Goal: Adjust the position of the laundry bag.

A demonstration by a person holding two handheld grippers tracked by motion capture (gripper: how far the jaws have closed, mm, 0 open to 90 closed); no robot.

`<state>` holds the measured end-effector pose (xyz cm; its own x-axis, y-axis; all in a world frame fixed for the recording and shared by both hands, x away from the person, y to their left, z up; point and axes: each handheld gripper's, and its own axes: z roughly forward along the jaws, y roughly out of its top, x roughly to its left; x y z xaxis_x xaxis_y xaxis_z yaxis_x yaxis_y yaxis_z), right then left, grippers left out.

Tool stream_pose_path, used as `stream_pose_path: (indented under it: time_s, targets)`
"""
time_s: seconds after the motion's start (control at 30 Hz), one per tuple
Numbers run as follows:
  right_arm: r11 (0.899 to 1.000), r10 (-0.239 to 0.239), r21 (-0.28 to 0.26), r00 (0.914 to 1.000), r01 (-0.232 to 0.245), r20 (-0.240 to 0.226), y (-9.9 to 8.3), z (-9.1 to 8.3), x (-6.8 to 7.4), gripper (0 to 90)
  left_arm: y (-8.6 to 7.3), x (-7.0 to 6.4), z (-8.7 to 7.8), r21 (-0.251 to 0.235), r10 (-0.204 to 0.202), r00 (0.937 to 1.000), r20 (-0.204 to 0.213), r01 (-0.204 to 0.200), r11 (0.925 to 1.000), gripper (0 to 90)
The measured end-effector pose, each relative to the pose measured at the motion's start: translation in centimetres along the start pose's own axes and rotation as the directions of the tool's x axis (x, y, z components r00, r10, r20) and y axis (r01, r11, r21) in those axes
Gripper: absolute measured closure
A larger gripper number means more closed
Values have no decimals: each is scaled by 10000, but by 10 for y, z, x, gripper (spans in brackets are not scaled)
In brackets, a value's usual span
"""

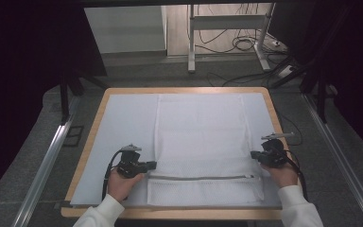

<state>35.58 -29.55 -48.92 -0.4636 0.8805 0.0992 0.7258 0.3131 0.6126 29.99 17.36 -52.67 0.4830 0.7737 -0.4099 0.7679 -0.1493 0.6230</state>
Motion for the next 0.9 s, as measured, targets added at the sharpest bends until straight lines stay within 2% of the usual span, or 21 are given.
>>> stream_pose_path:
  time_s: [0.5,0.9]
  targets:
    - [9991,-418,-88,9991,417,-100,11,16,23,881,-5,21,-17,-136,-201,9990,-391,196,9997,900]
    - [9975,-674,-244,9962,661,-549,19,27,43,880,-15,40,-35,-276,-498,9960,-741,479,9985,900]
